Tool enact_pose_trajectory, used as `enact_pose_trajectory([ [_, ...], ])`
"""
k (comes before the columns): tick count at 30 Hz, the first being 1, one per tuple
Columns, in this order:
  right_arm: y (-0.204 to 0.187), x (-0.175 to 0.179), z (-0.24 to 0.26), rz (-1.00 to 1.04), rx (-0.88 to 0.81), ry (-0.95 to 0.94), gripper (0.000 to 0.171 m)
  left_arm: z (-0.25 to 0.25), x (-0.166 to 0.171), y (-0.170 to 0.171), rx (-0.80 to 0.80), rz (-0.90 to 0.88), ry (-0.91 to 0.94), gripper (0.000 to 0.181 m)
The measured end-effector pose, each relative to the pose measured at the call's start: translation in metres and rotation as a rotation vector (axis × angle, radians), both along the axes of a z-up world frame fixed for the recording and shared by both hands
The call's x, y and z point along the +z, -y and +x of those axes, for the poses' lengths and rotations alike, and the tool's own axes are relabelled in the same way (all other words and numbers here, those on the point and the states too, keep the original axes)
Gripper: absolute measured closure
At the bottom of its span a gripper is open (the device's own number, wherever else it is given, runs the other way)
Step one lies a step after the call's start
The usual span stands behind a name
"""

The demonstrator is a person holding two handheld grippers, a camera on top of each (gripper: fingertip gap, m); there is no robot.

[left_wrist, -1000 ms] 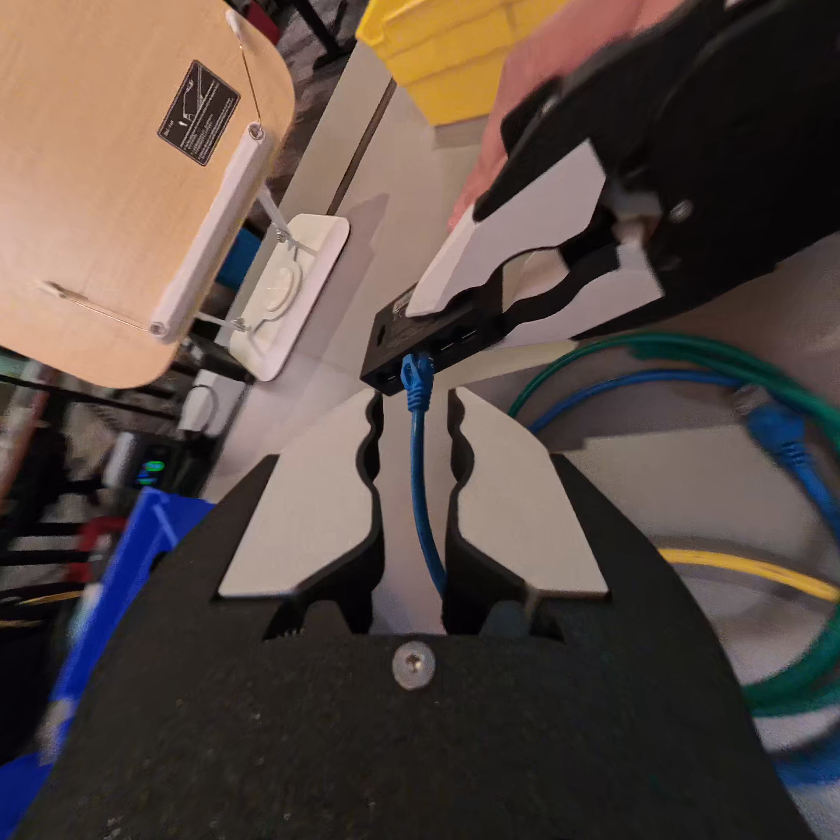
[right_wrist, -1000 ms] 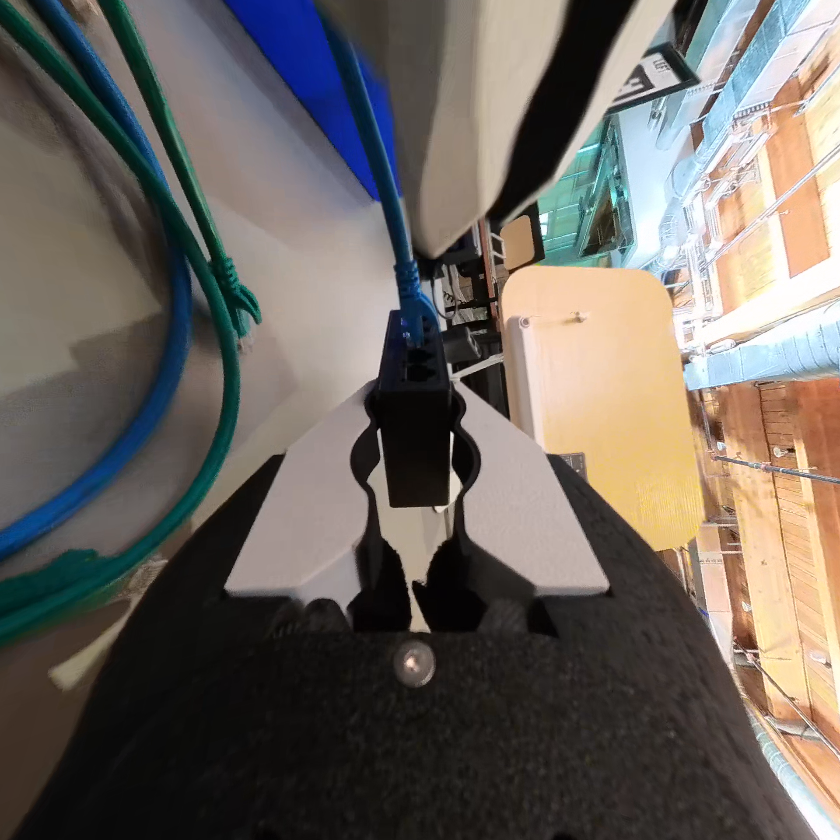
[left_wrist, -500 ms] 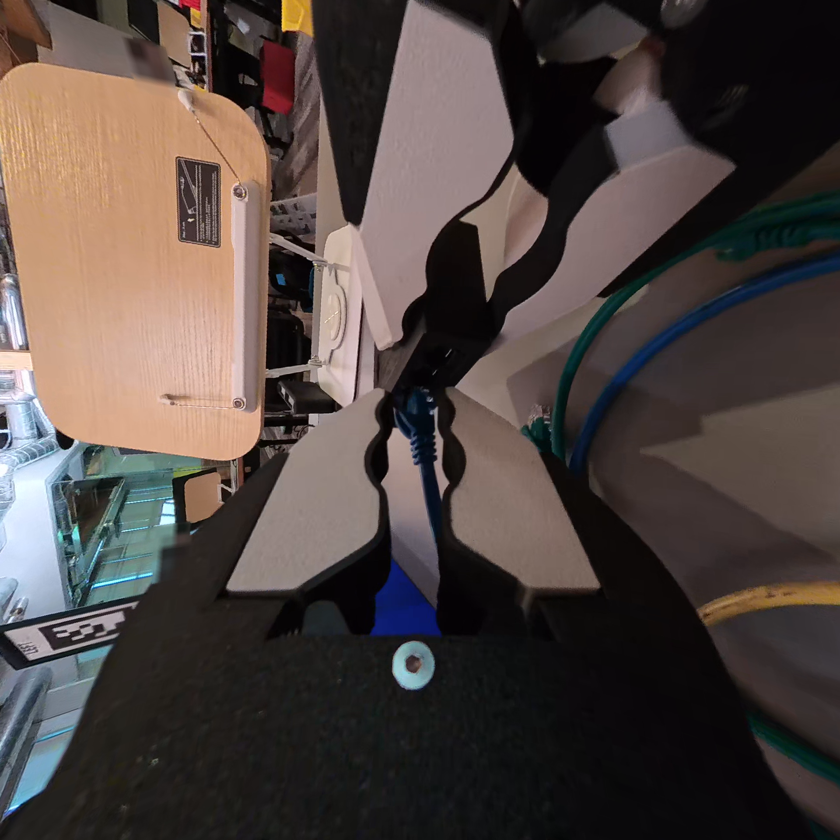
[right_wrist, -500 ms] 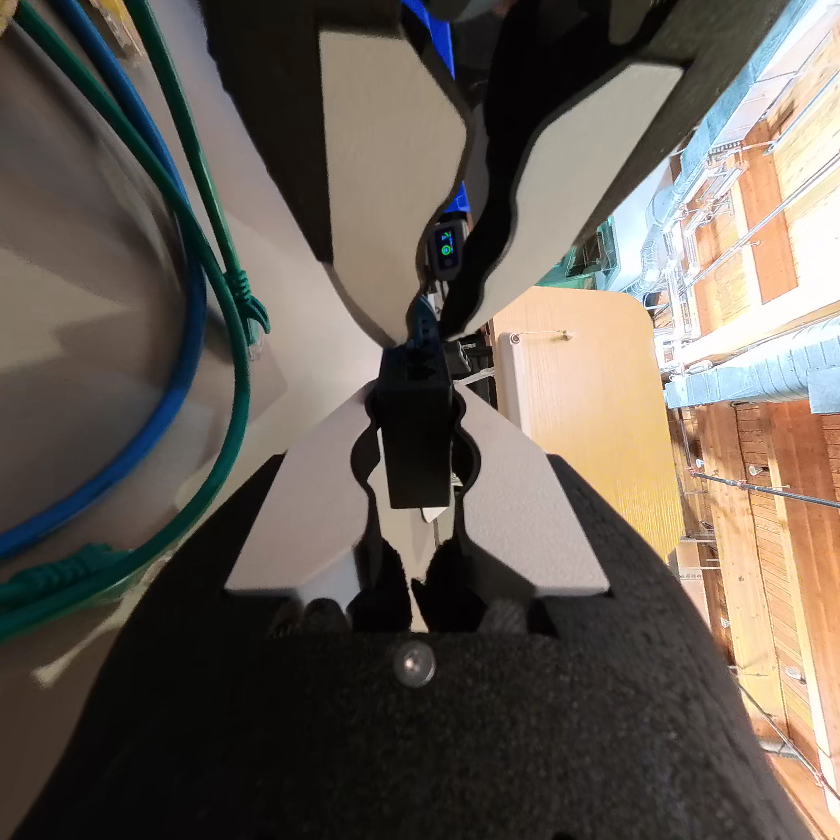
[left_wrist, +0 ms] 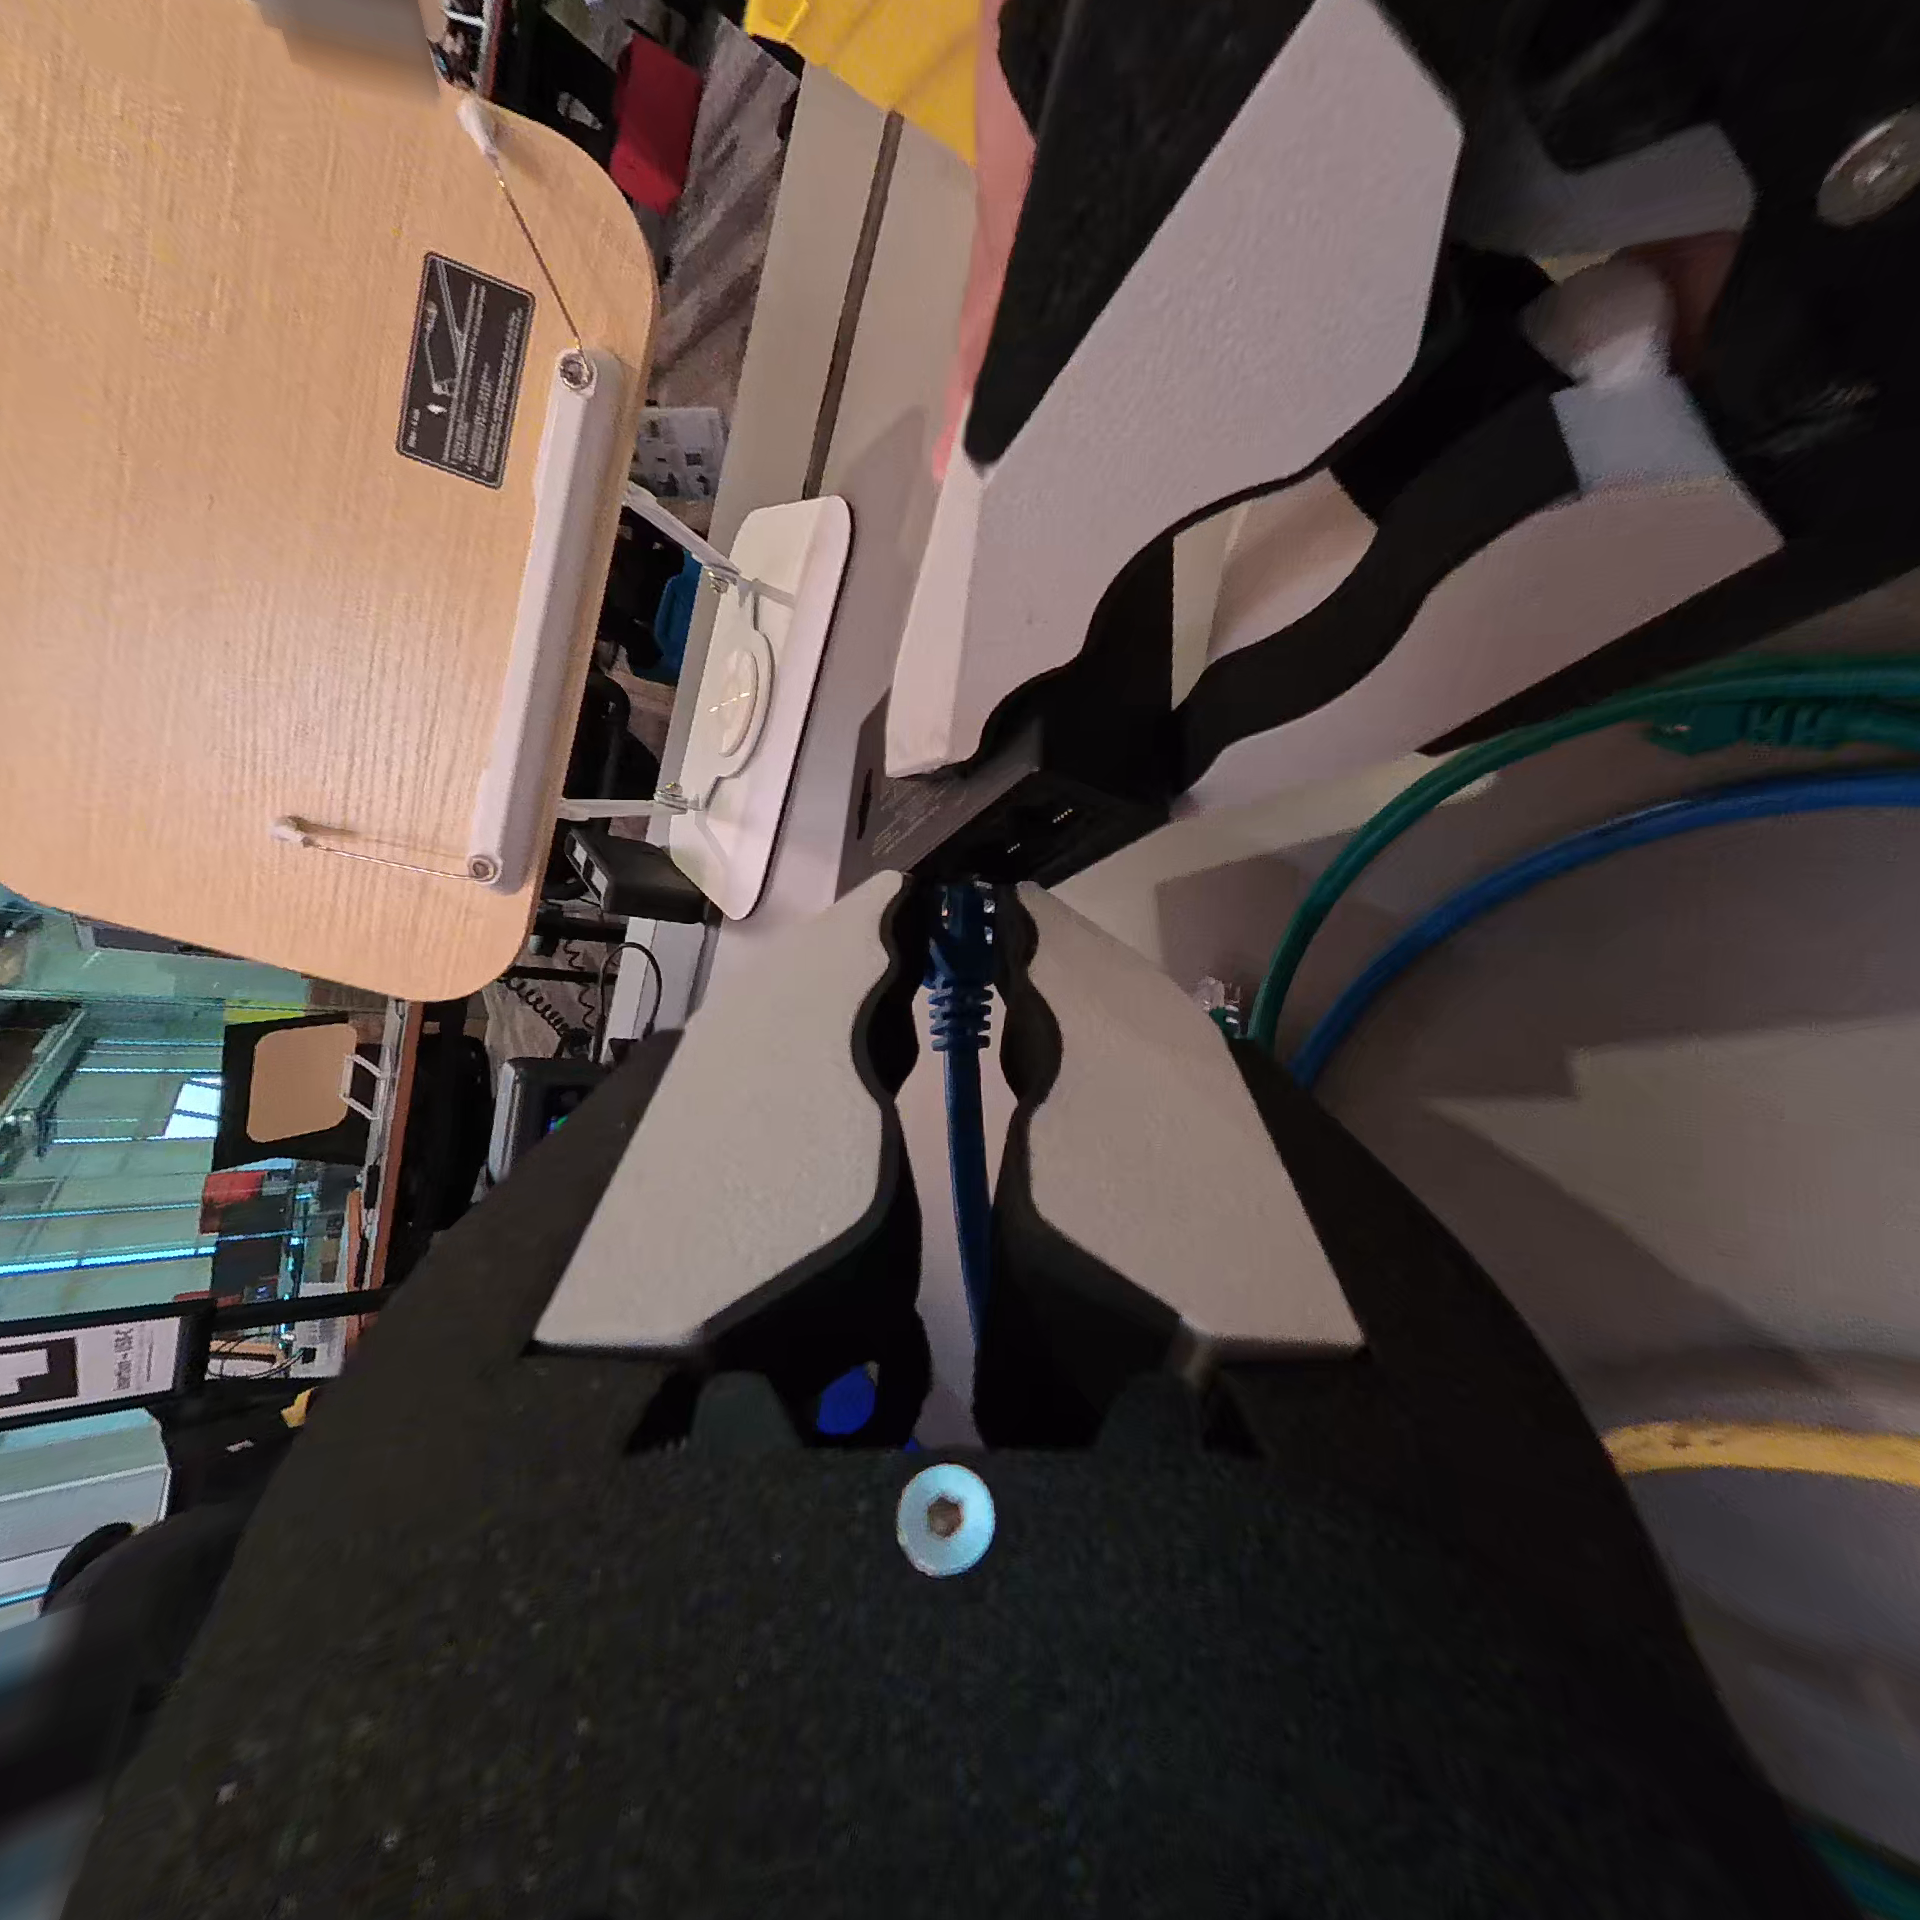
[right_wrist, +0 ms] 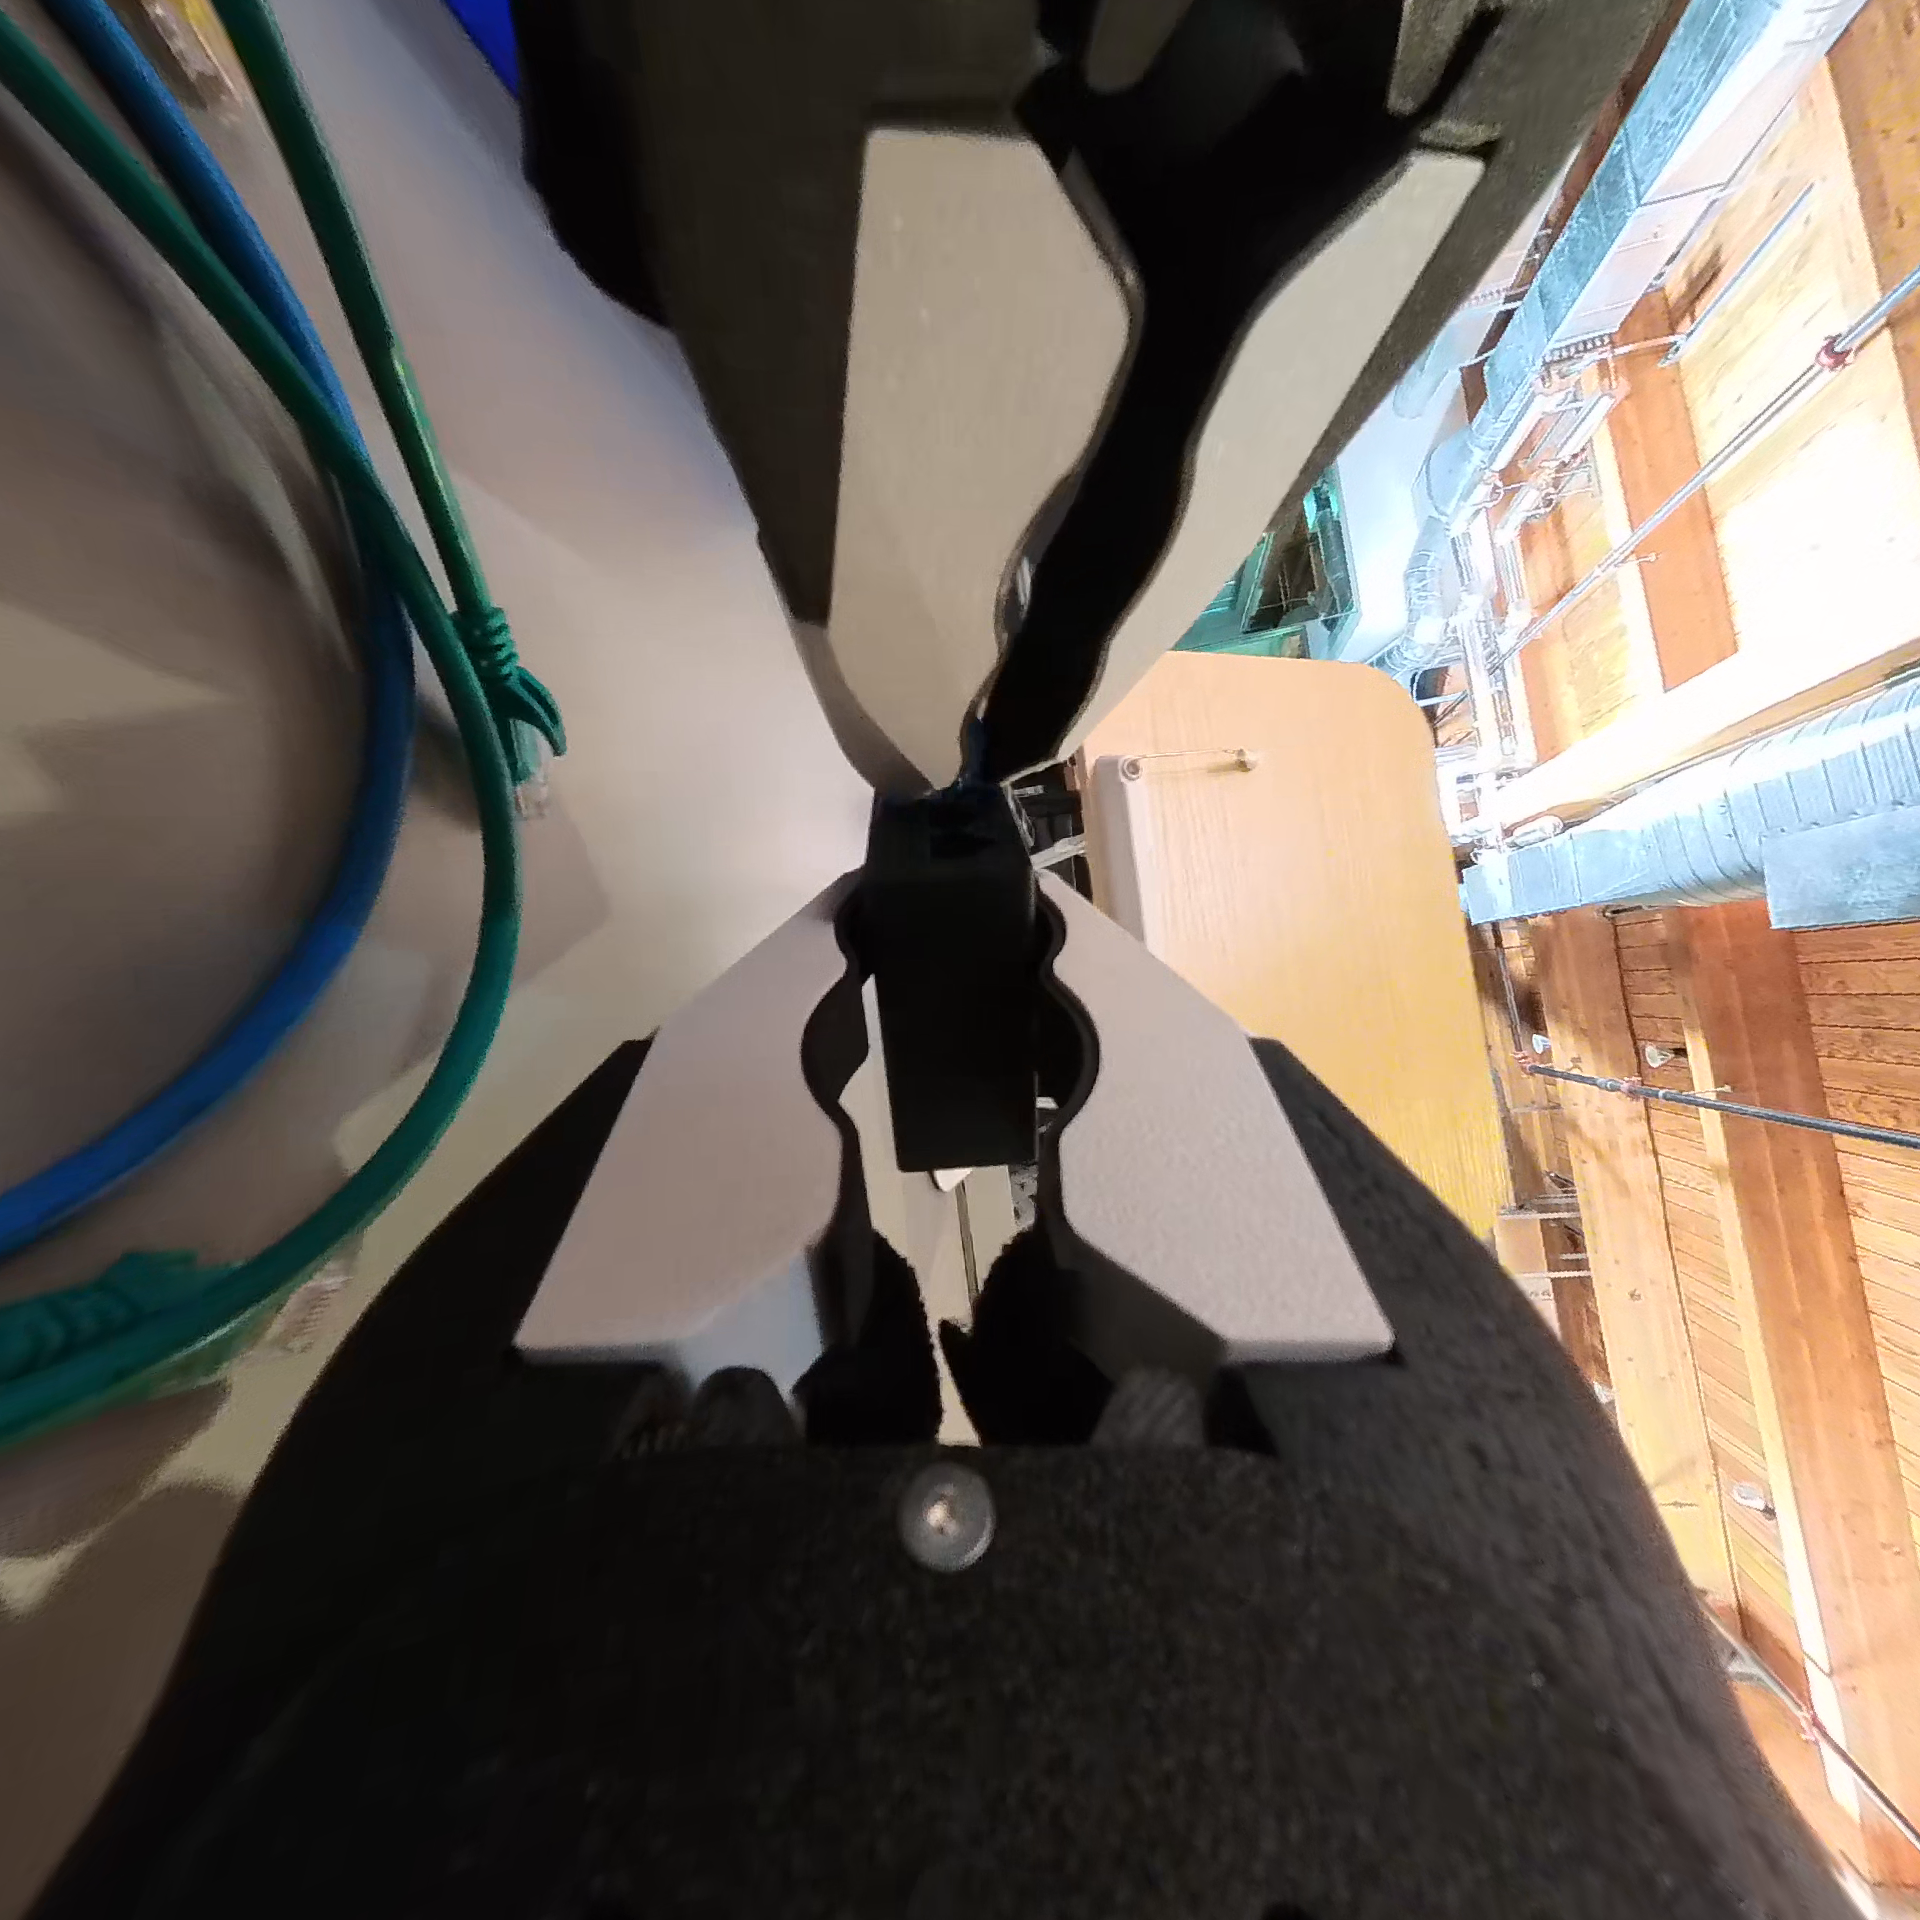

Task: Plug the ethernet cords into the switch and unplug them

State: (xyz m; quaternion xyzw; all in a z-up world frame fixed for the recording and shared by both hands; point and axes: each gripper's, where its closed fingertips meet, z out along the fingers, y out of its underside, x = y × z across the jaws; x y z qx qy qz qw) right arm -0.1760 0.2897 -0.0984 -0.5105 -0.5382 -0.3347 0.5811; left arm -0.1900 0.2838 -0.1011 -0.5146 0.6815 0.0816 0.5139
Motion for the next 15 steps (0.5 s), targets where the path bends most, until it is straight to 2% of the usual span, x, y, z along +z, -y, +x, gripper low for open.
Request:
enact_pose_trajectory([
  [7,-0.001,-0.008,-0.001,-0.021,-0.005,0.023,0.145,-0.001,-0.009,-0.002,0.031,-0.059,-0.021,0.17],
  [15,-0.006,-0.012,0.003,-0.025,-0.006,0.024,0.145,0.004,-0.013,-0.004,0.059,-0.2,0.057,0.168],
])
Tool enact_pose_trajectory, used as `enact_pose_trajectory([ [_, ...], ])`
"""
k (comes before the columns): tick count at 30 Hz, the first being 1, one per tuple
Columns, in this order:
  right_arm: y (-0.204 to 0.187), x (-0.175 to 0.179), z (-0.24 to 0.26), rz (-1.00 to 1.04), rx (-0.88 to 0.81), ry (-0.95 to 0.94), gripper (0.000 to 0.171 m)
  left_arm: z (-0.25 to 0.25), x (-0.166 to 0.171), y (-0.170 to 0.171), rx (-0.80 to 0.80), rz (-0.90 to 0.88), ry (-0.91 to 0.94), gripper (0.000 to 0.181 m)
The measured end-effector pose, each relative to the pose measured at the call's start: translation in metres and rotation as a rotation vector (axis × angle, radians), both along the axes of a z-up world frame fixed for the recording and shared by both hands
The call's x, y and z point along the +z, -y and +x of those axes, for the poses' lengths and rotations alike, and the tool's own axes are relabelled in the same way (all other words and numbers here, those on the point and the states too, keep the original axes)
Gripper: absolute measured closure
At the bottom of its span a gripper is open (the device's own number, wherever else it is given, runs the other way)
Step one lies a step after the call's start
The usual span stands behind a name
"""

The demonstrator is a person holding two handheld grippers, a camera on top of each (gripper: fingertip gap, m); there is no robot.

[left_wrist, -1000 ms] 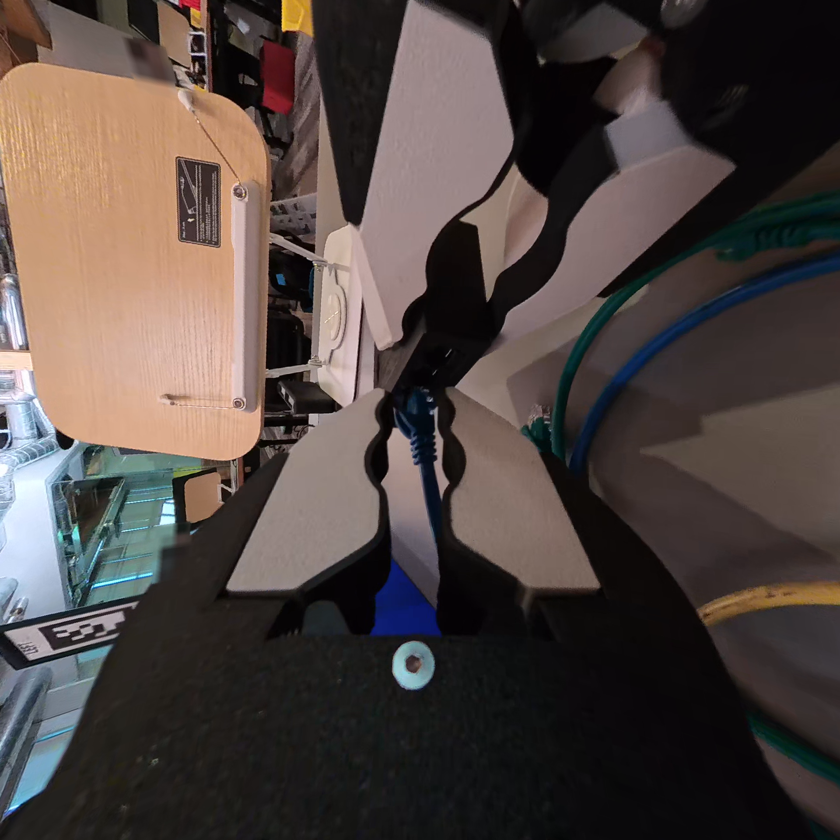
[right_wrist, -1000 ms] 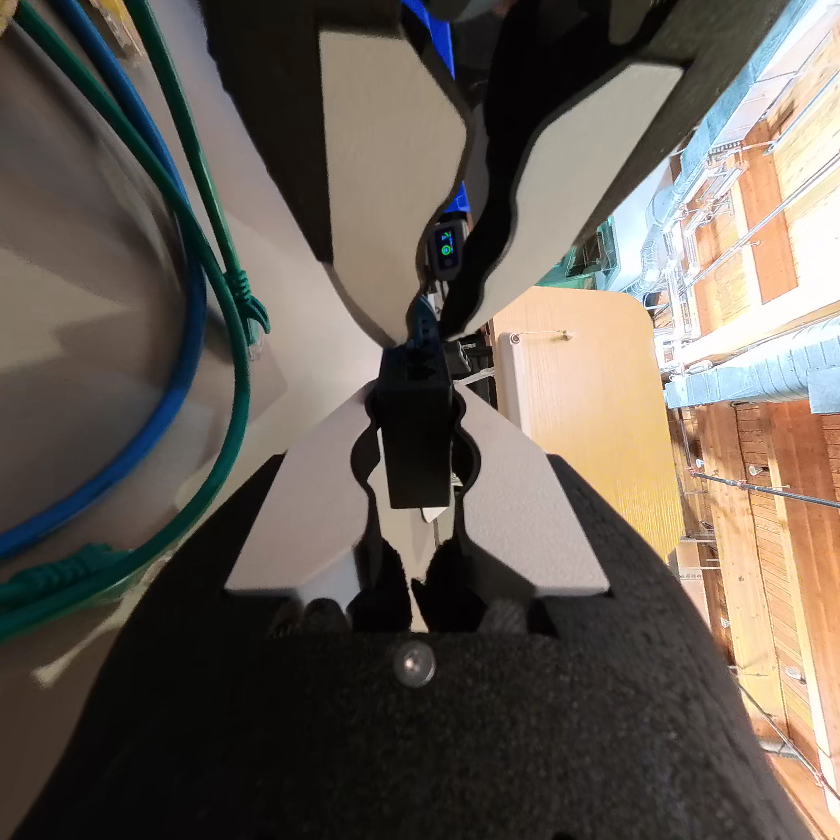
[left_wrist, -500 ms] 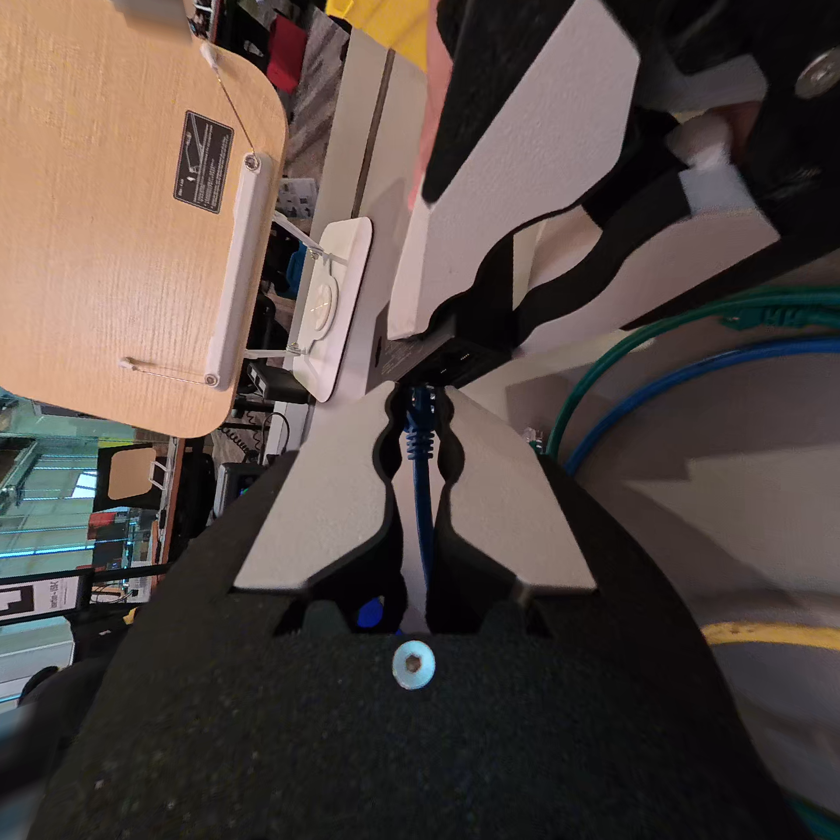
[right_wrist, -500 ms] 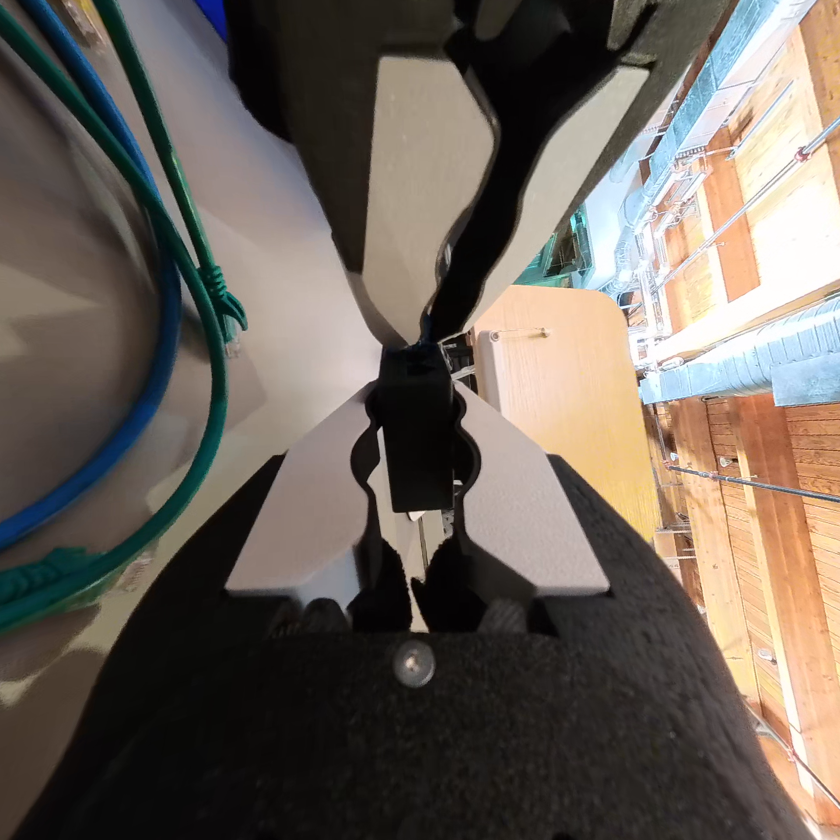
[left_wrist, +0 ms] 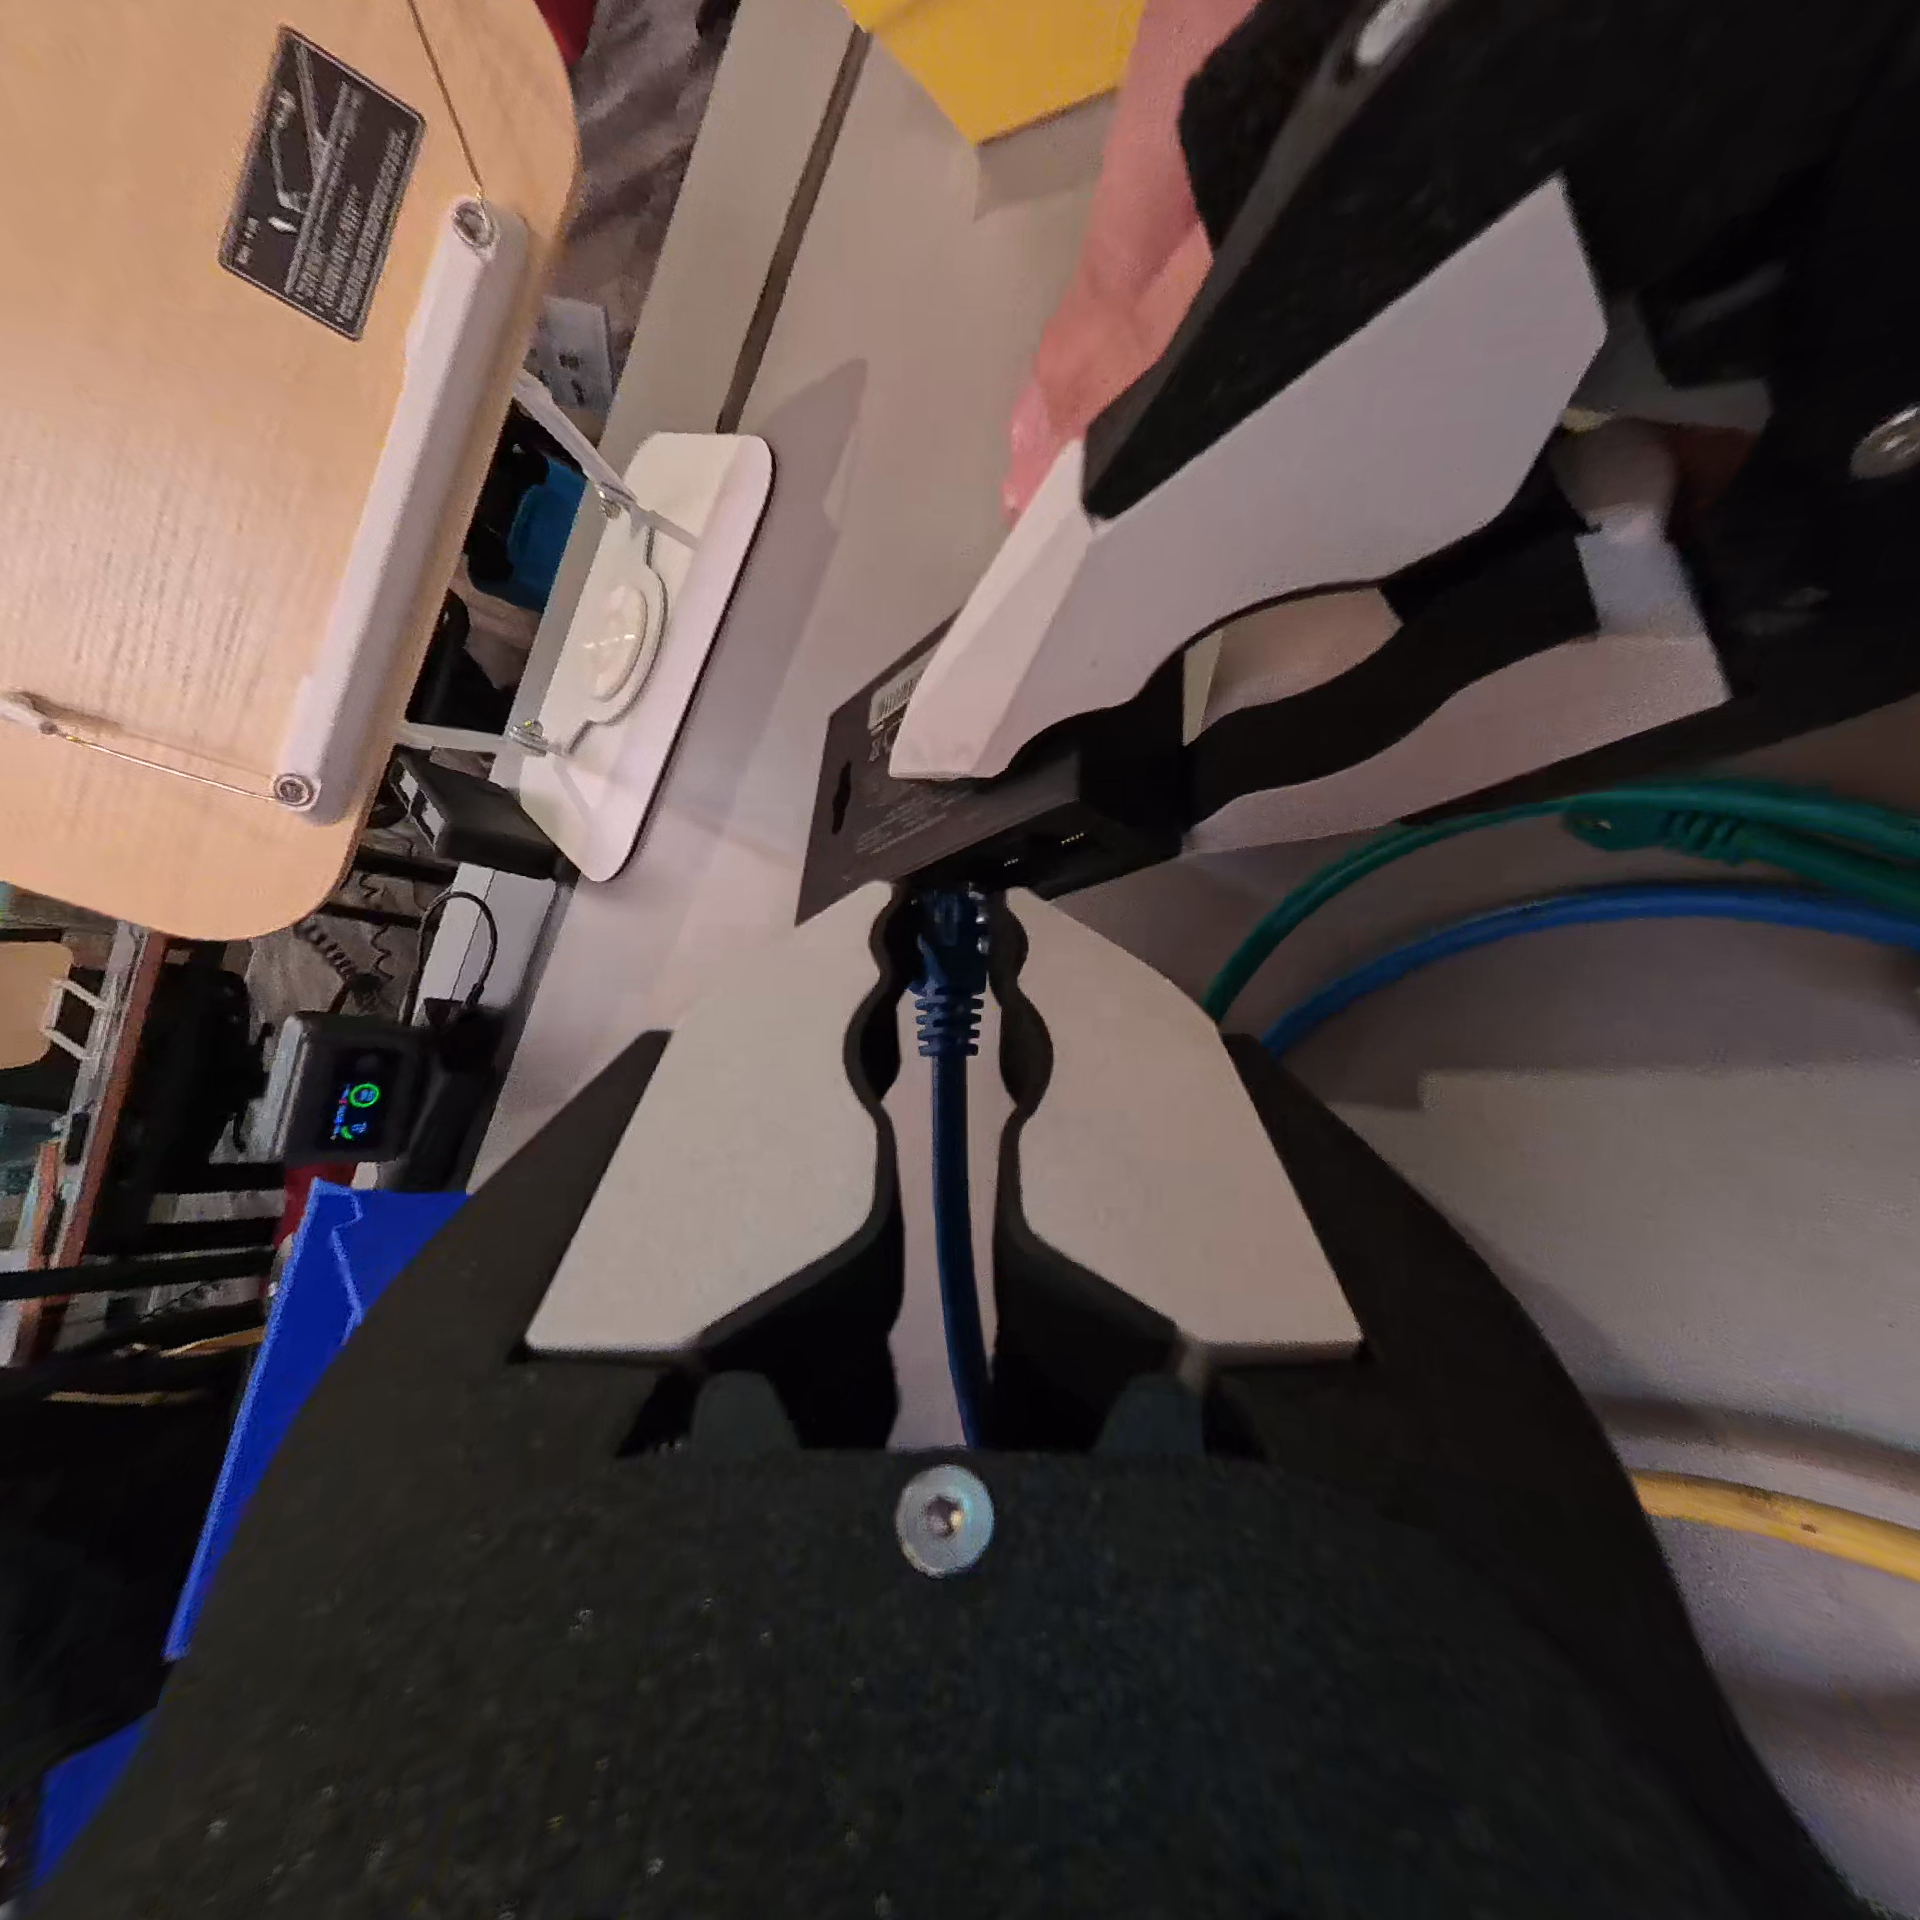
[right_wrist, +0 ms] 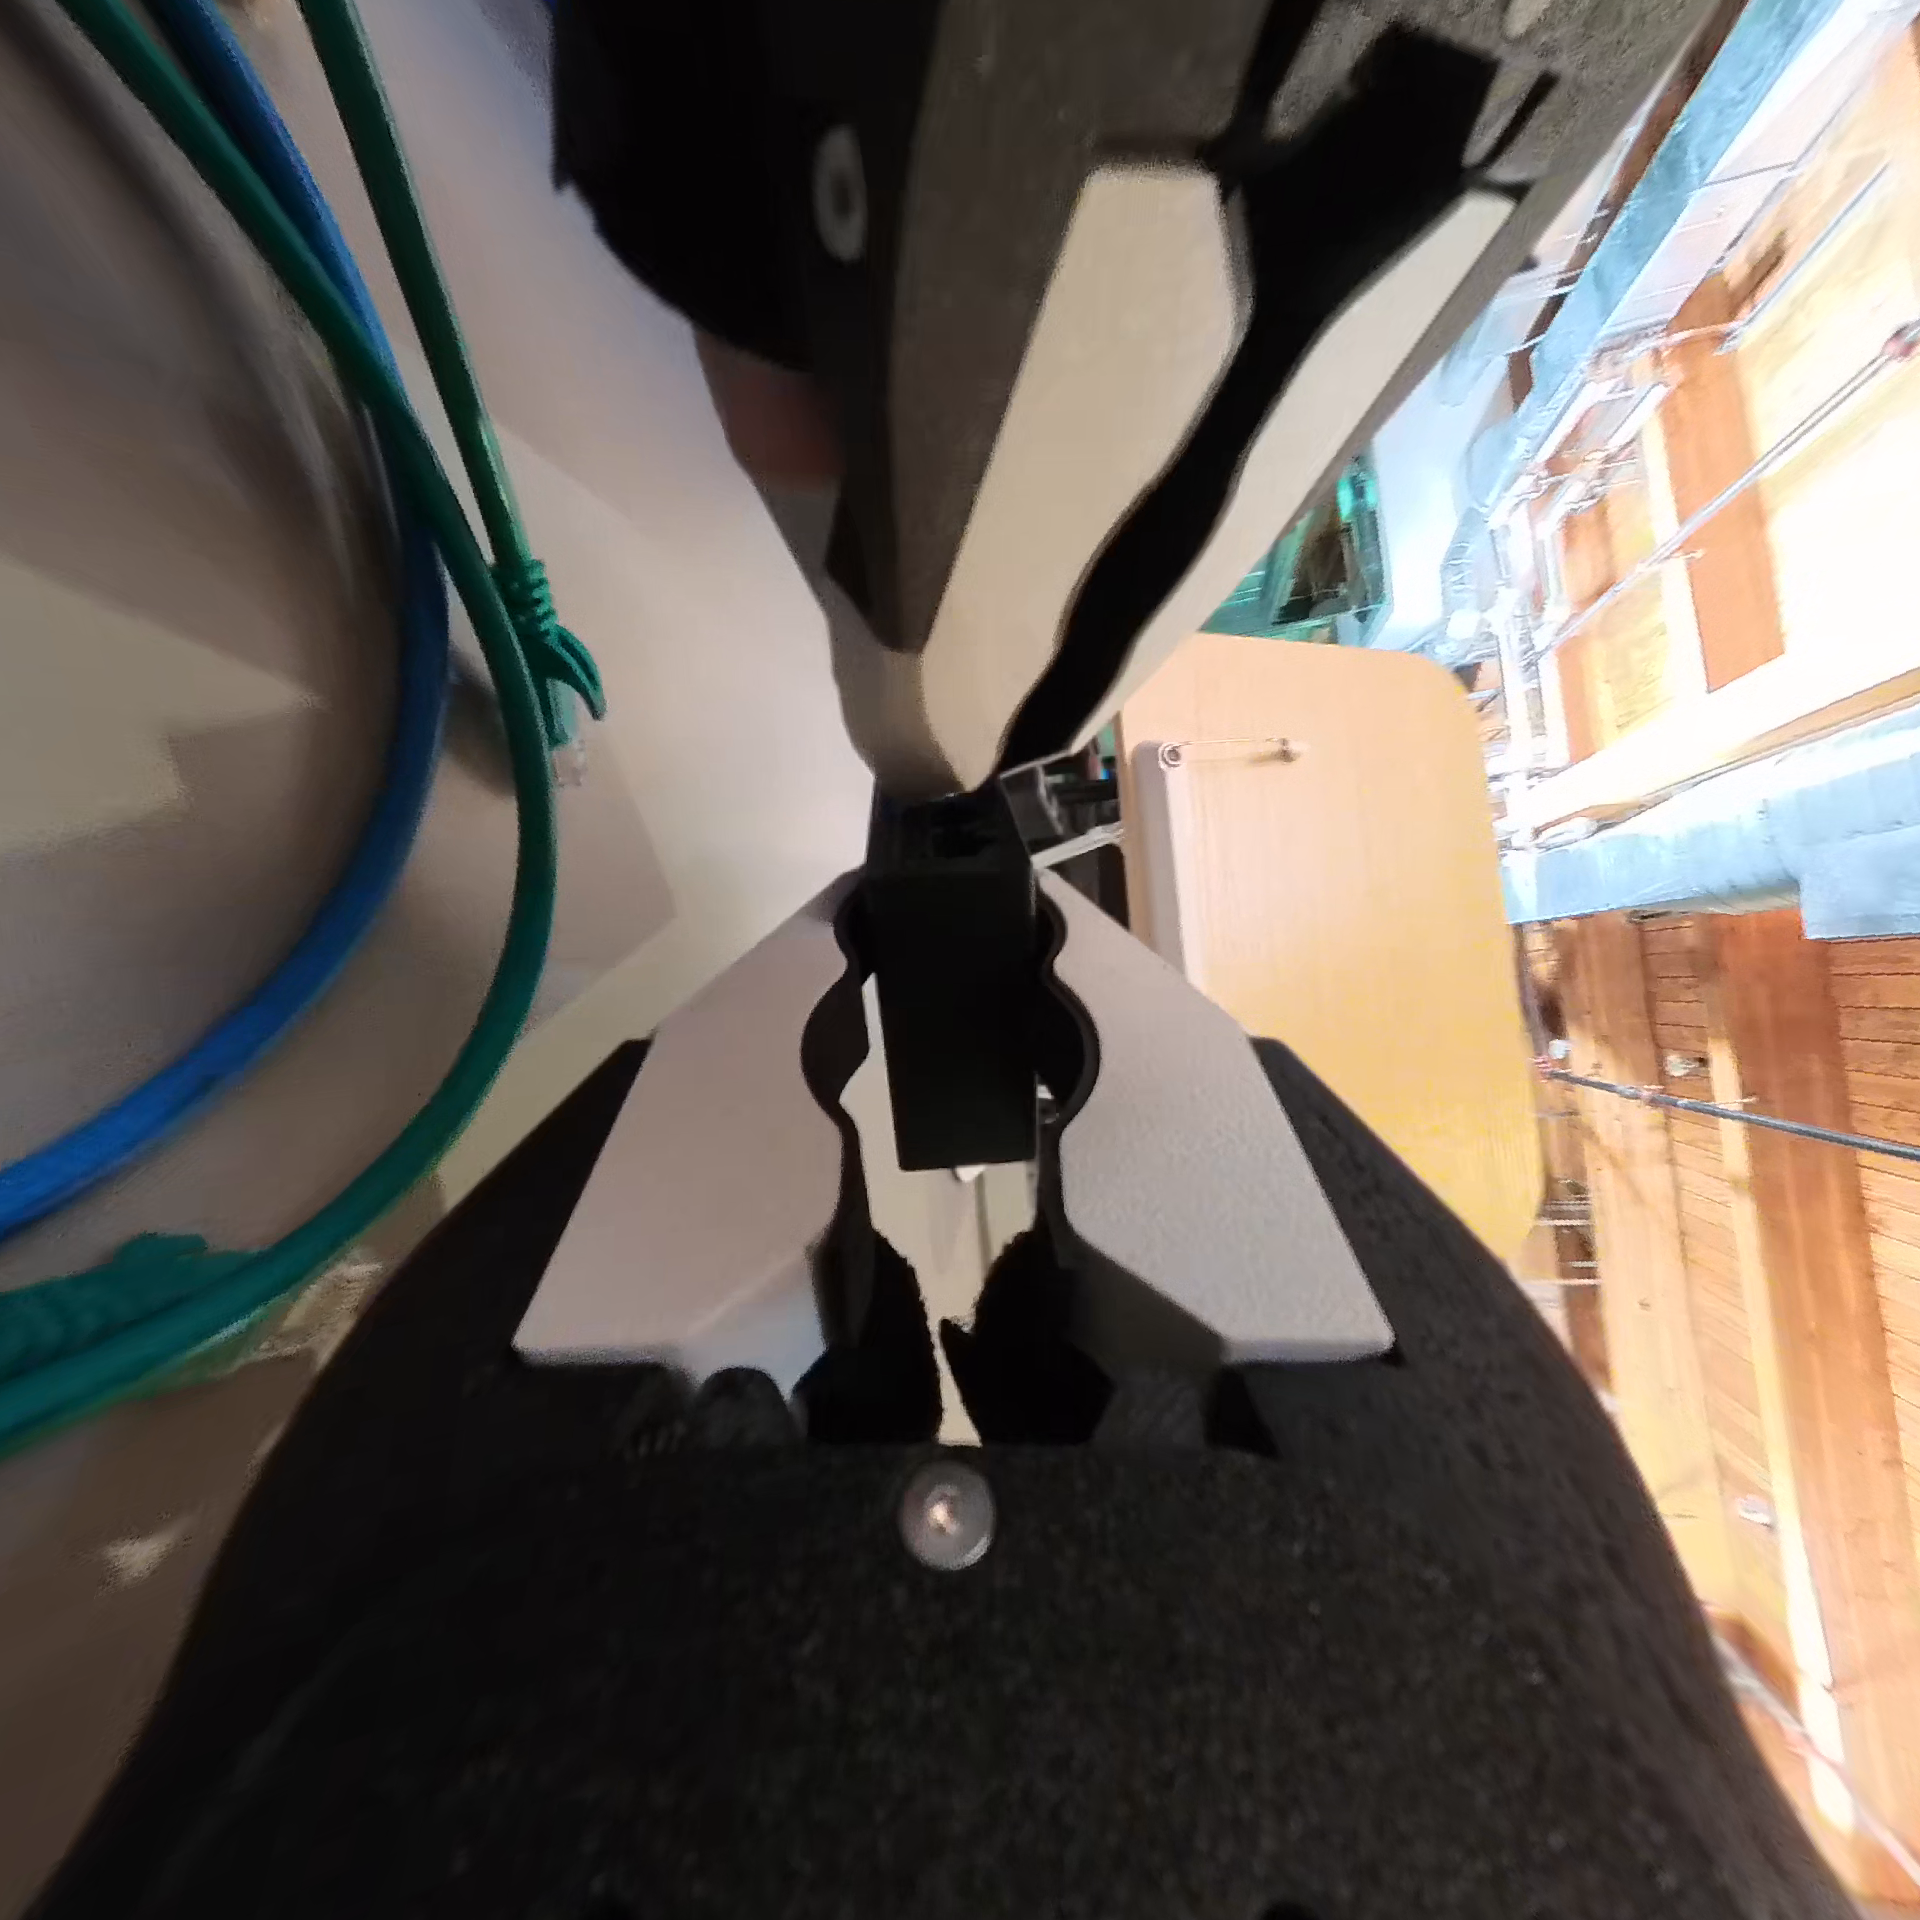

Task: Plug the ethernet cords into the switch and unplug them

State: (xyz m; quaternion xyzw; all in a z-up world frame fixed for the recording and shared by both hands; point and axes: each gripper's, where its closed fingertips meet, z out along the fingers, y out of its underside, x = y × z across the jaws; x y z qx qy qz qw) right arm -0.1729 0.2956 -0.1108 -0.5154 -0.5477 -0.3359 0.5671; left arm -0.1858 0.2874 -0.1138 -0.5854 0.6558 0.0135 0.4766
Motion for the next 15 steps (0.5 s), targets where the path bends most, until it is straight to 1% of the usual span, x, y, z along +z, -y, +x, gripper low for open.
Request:
enact_pose_trajectory([
  [1,-0.001,0.0,0.001,0.014,0.0,0.02,0.145,0.0,0.001,0.001,-0.003,-0.021,0.024,0.167],
  [3,-0.001,0.0,0.004,0.022,-0.004,0.017,0.145,-0.005,0.004,-0.002,0.034,-0.093,0.062,0.158],
  [6,0.0,0.007,0.005,0.061,0.012,0.012,0.145,-0.01,0.004,0.002,0.045,-0.315,0.148,0.156],
  [7,0.001,0.009,0.005,0.069,0.018,0.005,0.145,-0.011,0.003,0.006,0.036,-0.4,0.177,0.157],
  [8,0.002,0.01,0.004,0.072,0.028,0.001,0.145,-0.01,0.005,0.009,0.022,-0.467,0.22,0.161],
  [9,0.003,0.01,0.003,0.075,0.032,0.003,0.145,-0.009,0.007,0.011,0.008,-0.511,0.25,0.163],
  [10,0.003,0.011,0.002,0.081,0.034,0.008,0.145,-0.011,0.007,0.01,0.01,-0.518,0.256,0.169],
  [15,-0.001,0.002,0.003,0.011,0.031,-0.023,0.145,-0.014,0.002,0.011,0.051,-0.536,0.229,0.169],
])
